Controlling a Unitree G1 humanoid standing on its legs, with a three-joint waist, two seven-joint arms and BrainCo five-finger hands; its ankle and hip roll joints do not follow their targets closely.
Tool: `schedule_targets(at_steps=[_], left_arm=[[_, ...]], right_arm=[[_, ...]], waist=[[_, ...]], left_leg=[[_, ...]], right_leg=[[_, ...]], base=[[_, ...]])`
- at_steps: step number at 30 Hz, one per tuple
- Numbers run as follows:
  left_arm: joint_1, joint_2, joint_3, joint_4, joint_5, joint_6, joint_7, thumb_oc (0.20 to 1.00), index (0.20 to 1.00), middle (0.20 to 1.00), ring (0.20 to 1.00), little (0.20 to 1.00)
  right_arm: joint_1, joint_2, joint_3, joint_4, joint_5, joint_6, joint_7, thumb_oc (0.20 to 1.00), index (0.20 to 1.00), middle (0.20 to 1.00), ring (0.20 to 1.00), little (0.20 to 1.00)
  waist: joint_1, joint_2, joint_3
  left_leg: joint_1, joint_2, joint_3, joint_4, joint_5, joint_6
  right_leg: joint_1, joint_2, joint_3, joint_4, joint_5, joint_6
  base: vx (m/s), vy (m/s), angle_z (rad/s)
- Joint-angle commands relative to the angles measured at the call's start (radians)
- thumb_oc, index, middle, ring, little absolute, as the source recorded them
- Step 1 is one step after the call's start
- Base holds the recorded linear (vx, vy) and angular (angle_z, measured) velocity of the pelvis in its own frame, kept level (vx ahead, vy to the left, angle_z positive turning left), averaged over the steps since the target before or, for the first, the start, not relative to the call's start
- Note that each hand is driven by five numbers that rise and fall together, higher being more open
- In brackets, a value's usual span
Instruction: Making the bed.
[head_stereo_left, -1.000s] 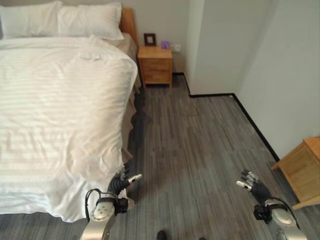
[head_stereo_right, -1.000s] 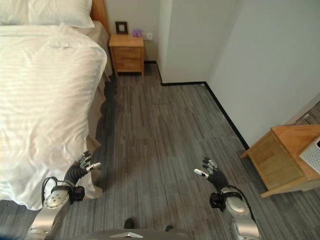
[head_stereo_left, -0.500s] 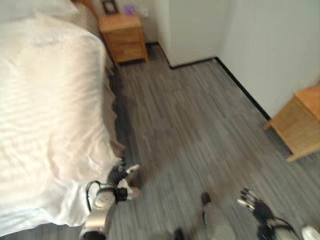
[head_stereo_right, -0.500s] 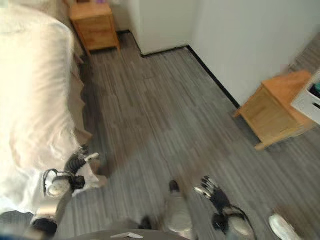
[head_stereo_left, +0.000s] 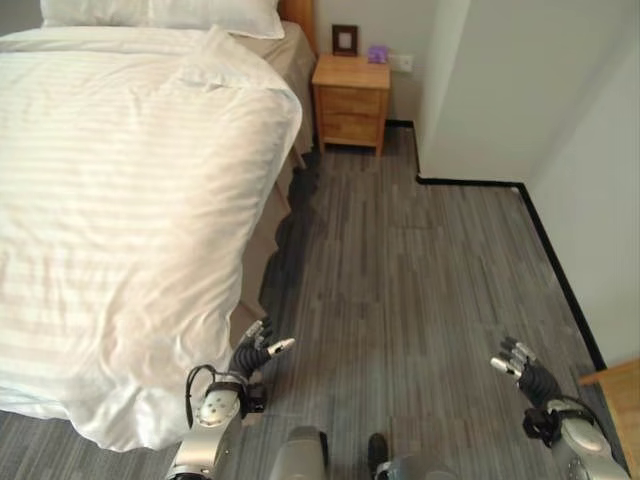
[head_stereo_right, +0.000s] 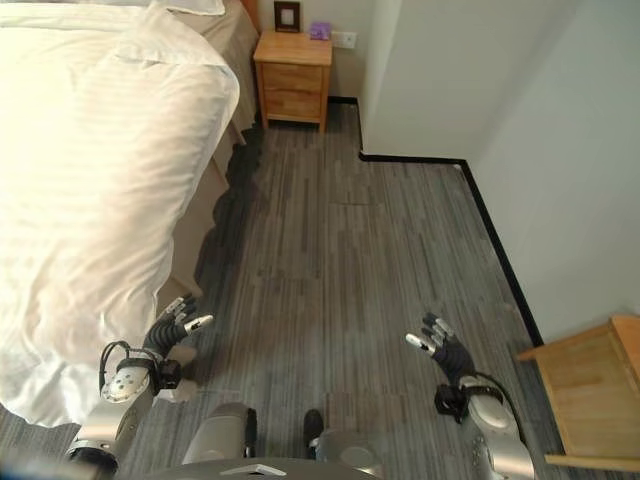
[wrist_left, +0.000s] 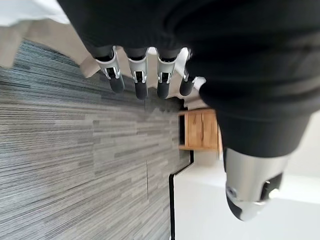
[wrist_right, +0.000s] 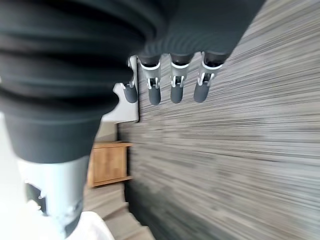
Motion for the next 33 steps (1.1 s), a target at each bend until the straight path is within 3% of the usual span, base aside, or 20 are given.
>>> schedule_targets(at_steps=[1, 3, 7, 9, 11, 12, 13, 14, 16, 17, 19, 20, 21, 22, 24, 26, 27, 28, 30, 33], left_arm=[[0.011, 0.037, -0.006, -0.066, -0.001, -0.055, -0.024, 1.0, 1.0, 1.0, 1.0, 1.0], [0.022, 0.038, 0.011, -0.082, 0.011, -0.063, -0.027, 1.0, 1.0, 1.0, 1.0, 1.0], [0.039, 0.036, 0.038, -0.103, 0.01, -0.067, -0.031, 1.0, 1.0, 1.0, 1.0, 1.0], [0.047, 0.037, 0.054, -0.116, 0.006, -0.079, -0.025, 1.0, 1.0, 1.0, 1.0, 1.0], [0.047, 0.04, 0.061, -0.115, 0.006, -0.081, -0.024, 1.0, 1.0, 1.0, 1.0, 1.0], [0.045, 0.049, 0.065, -0.121, -0.004, -0.083, -0.02, 1.0, 1.0, 1.0, 1.0, 1.0], [0.04, 0.053, 0.069, -0.125, -0.019, -0.085, -0.016, 1.0, 1.0, 1.0, 1.0, 1.0], [0.036, 0.057, 0.069, -0.125, -0.03, -0.089, -0.016, 1.0, 1.0, 1.0, 1.0, 1.0], [0.026, 0.076, 0.073, -0.128, -0.031, -0.091, -0.011, 1.0, 1.0, 1.0, 1.0, 1.0], [0.026, 0.08, 0.075, -0.13, -0.036, -0.089, -0.012, 1.0, 1.0, 1.0, 1.0, 1.0], [0.032, 0.088, 0.085, -0.136, -0.038, -0.084, -0.009, 1.0, 1.0, 1.0, 1.0, 1.0], [0.033, 0.092, 0.094, -0.138, -0.034, -0.079, -0.007, 1.0, 1.0, 1.0, 1.0, 1.0], [0.038, 0.092, 0.096, -0.147, -0.042, -0.075, -0.012, 1.0, 1.0, 1.0, 1.0, 1.0], [0.038, 0.092, 0.096, -0.148, -0.042, -0.075, -0.012, 1.0, 1.0, 1.0, 1.0, 1.0], [0.045, 0.095, 0.092, -0.145, -0.048, -0.072, -0.029, 1.0, 1.0, 1.0, 1.0, 1.0], [0.037, 0.091, 0.078, -0.141, -0.049, -0.08, -0.029, 1.0, 1.0, 1.0, 1.0, 1.0], [0.036, 0.091, 0.078, -0.14, -0.049, -0.08, -0.029, 1.0, 1.0, 1.0, 1.0, 1.0], [0.022, 0.091, 0.069, -0.125, -0.04, -0.087, -0.03, 1.0, 1.0, 1.0, 1.0, 1.0], [0.018, 0.09, 0.062, -0.12, -0.033, -0.091, -0.03, 1.0, 1.0, 1.0, 1.0, 1.0], [0.015, 0.077, 0.054, -0.116, -0.022, -0.096, -0.028, 1.0, 1.0, 1.0, 1.0, 1.0]], right_arm=[[0.023, -0.053, -0.006, -0.031, -0.014, -0.064, -0.013, 1.0, 1.0, 1.0, 1.0, 1.0], [0.018, -0.047, 0.002, -0.019, -0.046, -0.071, -0.01, 1.0, 1.0, 1.0, 1.0, 1.0], [0.018, -0.04, 0.011, -0.02, -0.069, -0.064, 0.007, 1.0, 1.0, 1.0, 1.0, 1.0], [0.01, -0.019, 0.036, -0.035, -0.083, -0.061, 0.016, 1.0, 1.0, 1.0, 1.0, 1.0], [0.0, -0.012, 0.046, -0.036, -0.085, -0.063, 0.021, 1.0, 1.0, 1.0, 1.0, 1.0], [-0.016, -0.009, 0.059, -0.042, -0.089, -0.068, 0.024, 1.0, 1.0, 1.0, 1.0, 1.0], [-0.035, -0.004, 0.069, -0.055, -0.075, -0.07, 0.028, 1.0, 1.0, 1.0, 1.0, 1.0], [-0.045, 0.006, 0.077, -0.066, -0.06, -0.073, 0.036, 1.0, 1.0, 1.0, 1.0, 1.0], [-0.058, 0.014, 0.084, -0.078, -0.064, -0.07, 0.04, 1.0, 1.0, 1.0, 1.0, 1.0], [-0.062, 0.019, 0.082, -0.081, -0.06, -0.069, 0.036, 1.0, 1.0, 1.0, 1.0, 1.0], [-0.059, 0.027, 0.081, -0.079, -0.059, -0.06, 0.033, 1.0, 1.0, 1.0, 1.0, 1.0], [-0.055, 0.032, 0.08, -0.079, -0.057, -0.053, 0.033, 1.0, 1.0, 1.0, 1.0, 1.0], [-0.049, 0.033, 0.076, -0.082, -0.05, -0.046, 0.034, 1.0, 1.0, 1.0, 1.0, 1.0], [-0.049, 0.033, 0.076, -0.083, -0.05, -0.046, 0.034, 1.0, 1.0, 1.0, 1.0, 1.0], [-0.027, 0.032, 0.06, -0.091, -0.045, -0.045, 0.037, 1.0, 1.0, 1.0, 1.0, 1.0], [-0.019, 0.035, 0.064, -0.086, -0.056, -0.052, 0.023, 1.0, 1.0, 1.0, 1.0, 1.0], [-0.019, 0.035, 0.064, -0.086, -0.056, -0.052, 0.023, 1.0, 1.0, 1.0, 1.0, 1.0], [-0.008, 0.041, 0.07, -0.092, -0.06, -0.05, 0.026, 1.0, 1.0, 1.0, 1.0, 1.0], [0.01, 0.039, 0.073, -0.107, -0.08, -0.046, 0.038, 1.0, 1.0, 1.0, 1.0, 1.0], [0.018, 0.024, 0.078, -0.134, -0.127, -0.047, 0.053, 1.0, 1.0, 1.0, 1.0, 1.0]], waist=[[0.037, 0.019, -0.024], [0.074, 0.042, -0.044], [0.095, 0.048, -0.071], [0.098, 0.032, -0.11], [0.104, 0.015, -0.117], [0.117, -0.024, -0.124], [0.121, -0.039, -0.121], [0.122, -0.041, -0.111], [0.108, -0.02, -0.088], [0.098, 0.001, -0.081], [0.085, 0.04, -0.069], [0.073, 0.042, -0.06], [0.06, 0.051, -0.053], [0.058, 0.053, -0.054], [0.042, 0.058, -0.046], [0.026, 0.051, -0.037], [0.025, 0.053, -0.035], [0.01, 0.048, -0.033], [-0.006, 0.042, -0.036], [-0.028, 0.037, -0.054]], left_leg=[[0.072, -0.01, 0.046, -0.383, 0.224, 0.002], [0.072, -0.028, 0.077, -0.633, 0.319, -0.022], [0.083, -0.031, 0.08, -0.644, 0.354, -0.036], [0.11, -0.031, 0.097, -0.619, 0.344, -0.003], [0.093, -0.037, 0.105, -0.572, 0.317, 0.011], [0.093, -0.059, 0.113, -0.507, 0.258, 0.036], [0.112, -0.066, 0.12, -0.51, 0.237, 0.048], [0.138, -0.066, 0.121, -0.52, 0.218, 0.059], [0.212, -0.053, 0.125, -0.543, 0.192, 0.076], [0.246, -0.039, 0.133, -0.549, 0.179, 0.082], [0.325, -0.023, 0.13, -0.578, 0.156, 0.093], [0.38, -0.035, 0.122, -0.607, 0.145, 0.092], [0.417, -0.034, 0.105, -0.623, 0.141, 0.086], [0.416, -0.032, 0.103, -0.624, 0.143, 0.085], [0.466, -0.031, 0.059, -0.635, 0.113, 0.062], [0.508, -0.025, 0.015, -0.643, 0.071, 0.036], [0.511, -0.024, 0.014, -0.644, 0.071, 0.036], [0.54, -0.009, -0.032, -0.655, 0.036, 0.013], [0.568, 0.007, -0.063, -0.656, 0.008, -0.005], [0.62, 0.045, -0.099, -0.656, -0.014, -0.029]], right_leg=[[0.066, 0.003, 0.054, -0.055, 0.051, 0.17], [0.169, 0.026, 0.065, -0.091, 0.009, 0.174], [0.241, 0.029, 0.1, -0.106, -0.026, 0.172], [0.281, 0.006, 0.119, -0.093, -0.075, 0.17], [0.283, -0.009, 0.122, -0.068, -0.08, 0.177], [0.259, -0.048, 0.107, 0.054, -0.014, 0.215], [0.222, -0.052, 0.11, 0.17, 0.069, 0.259], [0.176, -0.048, 0.108, 0.297, 0.135, 0.29], [0.081, -0.046, 0.065, 0.464, 0.23, 0.318], [0.042, -0.05, 0.03, 0.531, 0.255, 0.317], [-0.054, -0.079, -0.058, 0.617, 0.214, 0.295], [-0.095, -0.124, -0.108, 0.61, 0.155, 0.282], [-0.127, -0.137, -0.133, 0.574, 0.12, 0.269], [-0.126, -0.135, -0.136, 0.569, 0.124, 0.267], [-0.188, -0.149, -0.137, 0.405, 0.085, 0.254], [-0.196, -0.169, -0.085, 0.199, 0.101, 0.266], [-0.193, -0.168, -0.086, 0.197, 0.102, 0.265], [-0.211, -0.193, 0.025, 0.026, 0.162, 0.294], [-0.247, -0.225, 0.086, -0.059, 0.215, 0.328], [-0.256, -0.236, 0.072, -0.059, 0.248, 0.356]], base=[[0.52, -0.01, -0.08], [0.79, -0.01, -0.32], [0.51, 0.037, -0.52], [0.55, 0.124, -0.53], [0.36, 0.081, -0.28], [0.38, 0.079, -0.29], [0.48, 0.104, -0.37], [0.34, 0.09, -0.19], [0.4, 0.149, -0.31], [0.44, 0.191, -0.23], [0.48, 0.195, -0.06], [0.53, 0.129, 0.12], [0.36, 0.051, 0.25], [0.45, -0.027, 0.25], [0.52, -0.14, 0.47], [0.39, -0.178, 0.71], [0.47, -0.236, 0.7], [0.45, -0.251, 0.61], [0.53, -0.306, 0.77], [0.42, -0.287, 0.49]])
